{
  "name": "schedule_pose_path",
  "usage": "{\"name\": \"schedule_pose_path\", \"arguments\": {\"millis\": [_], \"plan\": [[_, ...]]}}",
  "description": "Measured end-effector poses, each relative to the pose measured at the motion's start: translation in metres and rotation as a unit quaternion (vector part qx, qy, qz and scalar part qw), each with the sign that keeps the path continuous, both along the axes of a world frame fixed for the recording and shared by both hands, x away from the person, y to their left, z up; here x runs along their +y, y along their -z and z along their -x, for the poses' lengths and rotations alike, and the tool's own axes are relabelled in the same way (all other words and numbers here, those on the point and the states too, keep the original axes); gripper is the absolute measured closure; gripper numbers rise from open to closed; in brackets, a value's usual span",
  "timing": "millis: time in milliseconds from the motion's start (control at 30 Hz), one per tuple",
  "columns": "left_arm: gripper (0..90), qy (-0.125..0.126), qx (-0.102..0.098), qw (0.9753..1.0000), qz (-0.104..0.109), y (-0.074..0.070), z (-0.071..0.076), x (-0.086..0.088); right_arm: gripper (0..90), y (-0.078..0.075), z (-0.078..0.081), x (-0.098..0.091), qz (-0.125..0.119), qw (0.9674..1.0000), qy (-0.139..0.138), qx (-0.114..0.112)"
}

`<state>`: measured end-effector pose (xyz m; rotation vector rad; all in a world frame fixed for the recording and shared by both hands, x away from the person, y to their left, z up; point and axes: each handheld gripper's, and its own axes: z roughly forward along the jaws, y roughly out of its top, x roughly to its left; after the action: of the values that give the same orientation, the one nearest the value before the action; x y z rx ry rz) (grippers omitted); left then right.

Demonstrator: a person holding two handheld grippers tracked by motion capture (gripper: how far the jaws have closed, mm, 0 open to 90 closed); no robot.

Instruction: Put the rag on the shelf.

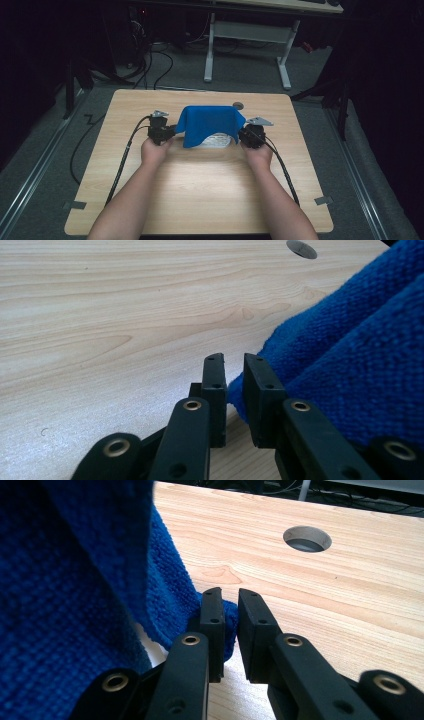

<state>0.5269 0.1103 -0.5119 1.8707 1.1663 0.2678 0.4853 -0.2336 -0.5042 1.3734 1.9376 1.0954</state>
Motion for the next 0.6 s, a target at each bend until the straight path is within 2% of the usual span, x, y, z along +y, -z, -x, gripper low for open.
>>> {"name": "schedule_pose_path", "arguments": {"millis": [100, 167, 300, 467, 600], "plan": [[80.4, 0.002, 0.007, 0.9999, -0.009, 0.0034, 0.0001, -0.0008, 80.8, 0.0001, -0.0001, -0.0002, -0.002, 1.0, 0.0, 0.002], [76.3, -0.003, 0.007, 0.9999, -0.009, 0.005, 0.0007, -0.0004, 78.3, -0.0003, 0.0002, -0.0002, -0.003, 1.0, -0.001, 0.003], [70.2, -0.012, 0.004, 0.9999, -0.007, 0.0065, 0.0027, 0.0025, 75.5, 0.0002, 0.0008, -0.0007, 0.004, 1.0, 0.002, 0.007], [68.2, -0.013, 0.0, 0.9998, -0.012, 0.0057, 0.0055, 0.0046, 69.5, 0.0005, 0.0012, -0.0032, 0.006, 0.9999, 0.005, 0.011], [66.5, -0.014, -0.007, 0.9997, -0.016, 0.0033, 0.008, 0.0065, 68.1, -0.0016, 0.003, -0.0048, 0.007, 0.9999, 0.004, 0.008]]}}
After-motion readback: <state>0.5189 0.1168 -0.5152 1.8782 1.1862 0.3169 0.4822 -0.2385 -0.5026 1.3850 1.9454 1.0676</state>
